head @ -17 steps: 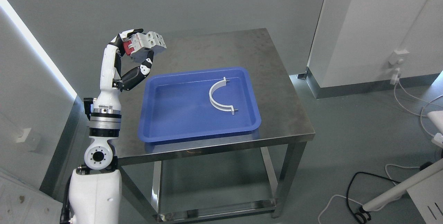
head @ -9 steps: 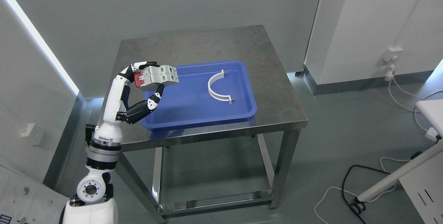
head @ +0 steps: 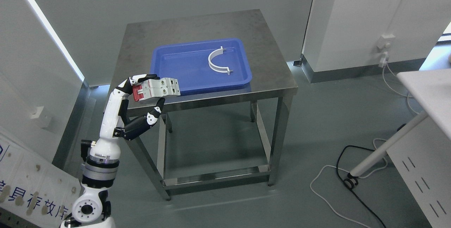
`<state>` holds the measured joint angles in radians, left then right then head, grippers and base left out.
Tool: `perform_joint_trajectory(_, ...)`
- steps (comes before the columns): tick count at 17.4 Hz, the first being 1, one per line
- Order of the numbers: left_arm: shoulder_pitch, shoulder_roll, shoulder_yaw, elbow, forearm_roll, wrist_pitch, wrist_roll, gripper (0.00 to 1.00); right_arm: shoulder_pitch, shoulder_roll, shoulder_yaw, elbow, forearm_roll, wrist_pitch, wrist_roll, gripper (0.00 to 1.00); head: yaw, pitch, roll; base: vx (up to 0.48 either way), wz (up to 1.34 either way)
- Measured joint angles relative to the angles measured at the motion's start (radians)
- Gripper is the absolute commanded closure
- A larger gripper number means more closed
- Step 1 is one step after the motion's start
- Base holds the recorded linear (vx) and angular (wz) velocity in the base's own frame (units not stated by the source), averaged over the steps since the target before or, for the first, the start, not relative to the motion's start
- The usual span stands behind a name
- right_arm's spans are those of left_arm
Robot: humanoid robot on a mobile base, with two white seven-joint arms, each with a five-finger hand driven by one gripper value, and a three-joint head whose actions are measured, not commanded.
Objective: Place circuit breaker on shelf
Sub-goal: 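Hold the breaker raised in the left hand while turning to the bin shelf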
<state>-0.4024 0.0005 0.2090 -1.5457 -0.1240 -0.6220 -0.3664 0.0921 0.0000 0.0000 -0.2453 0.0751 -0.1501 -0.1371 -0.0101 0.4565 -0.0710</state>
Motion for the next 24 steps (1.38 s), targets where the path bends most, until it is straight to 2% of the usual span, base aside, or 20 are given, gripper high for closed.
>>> perform_joint_trajectory(6,0.012,0.000,0.000,-0.041,0.002,-0.001,0.000,0.83,0.000,0.000,0.000,0.000,0.000,0.000,0.000,0.00,0.0000,0.000,0.000,-0.327,0.05)
perform_joint_trajectory(11,-0.035,-0.001,0.000,-0.064,0.003,0.044,0.000,0.83,0.000,0.000,0.000,0.000,0.000,0.000,0.000,0.00,0.0000,0.000,0.000,-0.326,0.19)
perform_joint_trajectory(19,-0.071,-0.001,0.005,-0.096,0.003,0.061,-0.001,0.83,0.000,0.000,0.000,0.000,0.000,0.000,0.000,0.00,0.0000,0.000,0.000,-0.209,0.65)
perform_joint_trajectory(24,-0.102,0.005,0.011,-0.122,0.003,0.118,-0.002,0.83,0.000,0.000,0.000,0.000,0.000,0.000,0.000,0.00,0.0000,0.000,0.000,-0.099,0.81)
